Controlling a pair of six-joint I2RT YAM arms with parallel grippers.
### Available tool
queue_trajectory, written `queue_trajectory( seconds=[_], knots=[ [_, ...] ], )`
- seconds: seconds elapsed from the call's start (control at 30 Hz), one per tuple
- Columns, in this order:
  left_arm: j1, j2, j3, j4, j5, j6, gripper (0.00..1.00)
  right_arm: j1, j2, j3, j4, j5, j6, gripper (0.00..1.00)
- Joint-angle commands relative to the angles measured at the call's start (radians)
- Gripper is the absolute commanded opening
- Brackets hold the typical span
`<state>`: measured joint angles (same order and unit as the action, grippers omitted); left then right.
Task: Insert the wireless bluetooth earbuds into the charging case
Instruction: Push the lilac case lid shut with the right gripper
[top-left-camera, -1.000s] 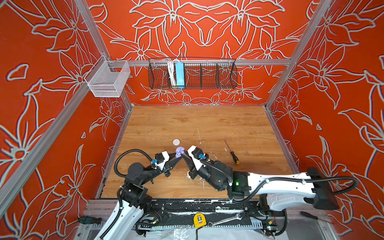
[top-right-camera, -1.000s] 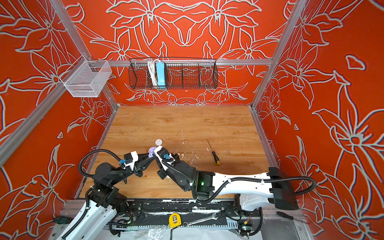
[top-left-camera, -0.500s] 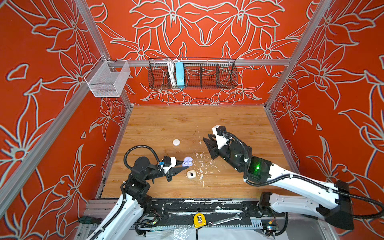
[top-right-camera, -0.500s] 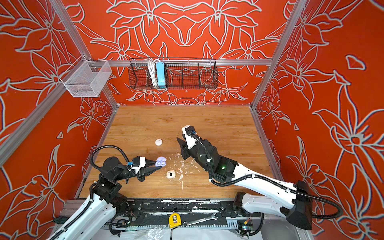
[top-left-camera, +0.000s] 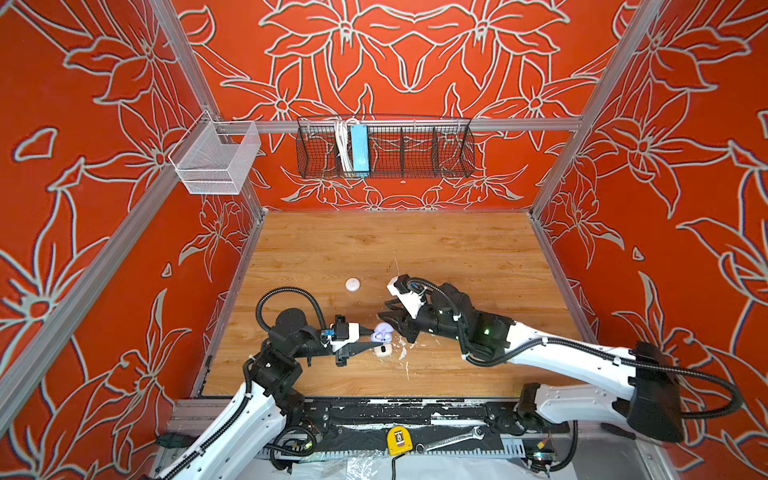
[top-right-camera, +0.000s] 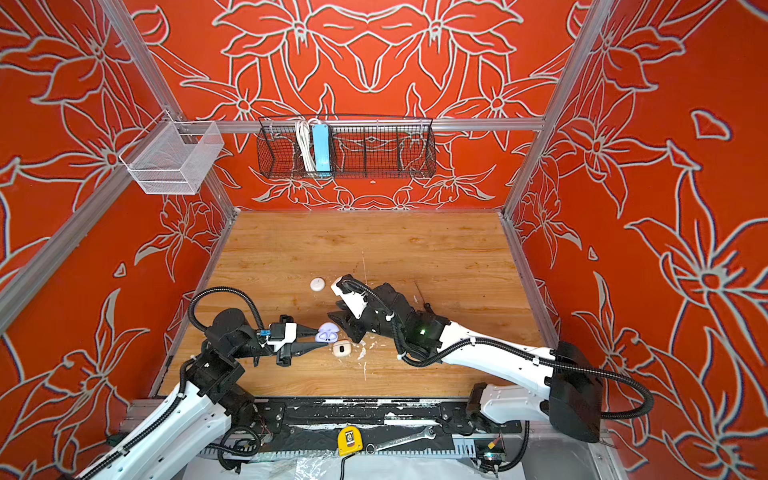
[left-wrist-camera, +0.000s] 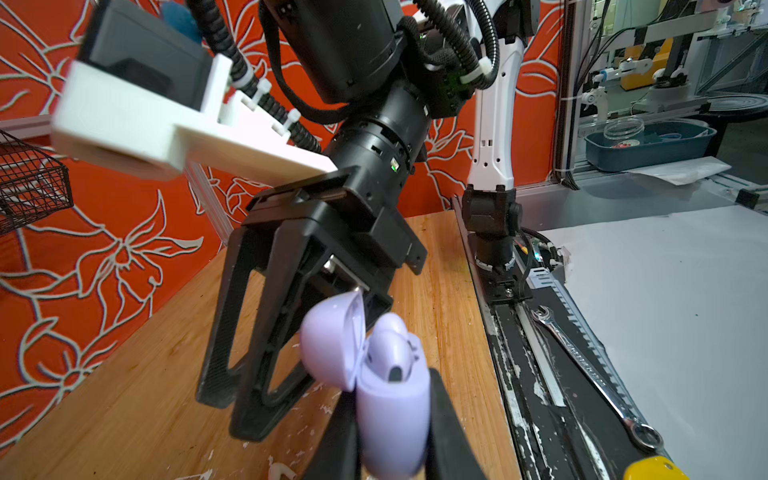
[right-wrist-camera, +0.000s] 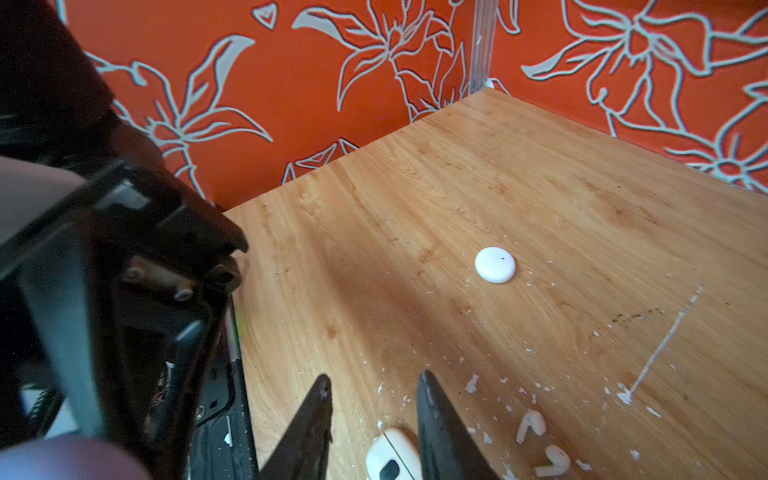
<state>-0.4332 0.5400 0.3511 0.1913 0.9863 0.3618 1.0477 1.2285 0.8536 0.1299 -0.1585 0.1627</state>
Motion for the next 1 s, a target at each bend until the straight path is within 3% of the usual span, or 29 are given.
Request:
queue_trajectory(
  seconds=[0.0,0.47,0.73,0.97],
  knots=[
    [-0.006,0.006,0.021,-0.006,0.003,0.025,0.00,0.003,-0.006,0.010,0.055,-0.106,-0.020,0.36],
    [-0.005,0.032,0.029,-0.006,-0.087,0.001,0.00,0.070,-0.061,-0.018,0.063,-0.140,-0.060,0.36],
    [-0.006,0.047,0.038,-0.020,-0.202,-0.057,0.00,0.094,-0.106,-0.044,0.053,-0.091,-0.078,0.36],
    [-0.006,0.093,0.042,0.010,-0.236,-0.103,0.00,0.110,-0.143,-0.062,0.046,-0.050,-0.088,0.36]
  ],
)
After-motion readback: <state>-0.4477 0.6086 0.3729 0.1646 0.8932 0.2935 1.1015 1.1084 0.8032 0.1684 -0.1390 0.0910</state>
